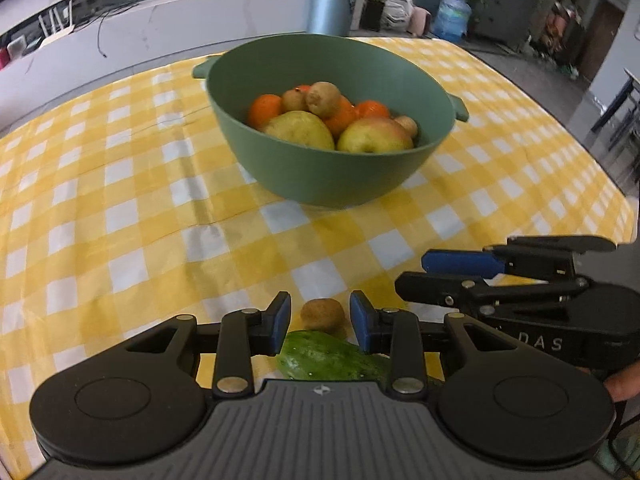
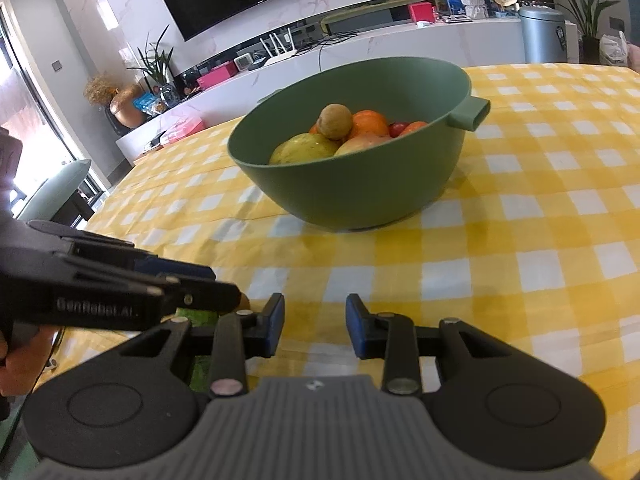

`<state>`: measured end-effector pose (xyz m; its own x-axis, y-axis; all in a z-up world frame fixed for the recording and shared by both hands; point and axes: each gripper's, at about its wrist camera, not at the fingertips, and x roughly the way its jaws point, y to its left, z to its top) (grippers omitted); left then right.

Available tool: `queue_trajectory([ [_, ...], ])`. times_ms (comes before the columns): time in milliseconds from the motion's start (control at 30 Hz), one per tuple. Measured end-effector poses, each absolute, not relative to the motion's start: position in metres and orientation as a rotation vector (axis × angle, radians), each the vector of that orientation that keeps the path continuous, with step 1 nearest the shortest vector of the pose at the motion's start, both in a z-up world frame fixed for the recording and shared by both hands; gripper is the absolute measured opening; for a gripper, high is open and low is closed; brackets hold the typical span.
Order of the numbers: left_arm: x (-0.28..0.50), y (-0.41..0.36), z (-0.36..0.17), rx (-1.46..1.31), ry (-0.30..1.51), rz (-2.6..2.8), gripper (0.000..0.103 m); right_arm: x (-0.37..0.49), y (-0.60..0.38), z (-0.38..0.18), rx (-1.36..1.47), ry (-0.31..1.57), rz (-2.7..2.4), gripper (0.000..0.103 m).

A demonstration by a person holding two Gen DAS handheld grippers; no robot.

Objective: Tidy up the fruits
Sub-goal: 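Withdraw both tools from the colander toward the green cucumber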

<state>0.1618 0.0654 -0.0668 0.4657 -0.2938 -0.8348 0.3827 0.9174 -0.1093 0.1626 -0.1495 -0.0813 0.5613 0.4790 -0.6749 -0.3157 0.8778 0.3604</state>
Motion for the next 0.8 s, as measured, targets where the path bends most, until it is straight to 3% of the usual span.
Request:
queue_trajectory([
  [267,0.162,0.051,-0.078,0.202,1.018,-0.414,0.038,0.163,-0.151,-0.081,0.207,0.852,0.46,0.032],
  [467,0.161,0.043,-0.083,0.264,1.006,-0.41,0.031,0.162,-0.152,-0.083,0.207,0.855,0.453,0.032],
  [800,0.16,0.043,-0.077,0.235,0.974,-0.404,0.028,0.162,-0.152,-0.083,0.201,0.851,0.453,0.032],
])
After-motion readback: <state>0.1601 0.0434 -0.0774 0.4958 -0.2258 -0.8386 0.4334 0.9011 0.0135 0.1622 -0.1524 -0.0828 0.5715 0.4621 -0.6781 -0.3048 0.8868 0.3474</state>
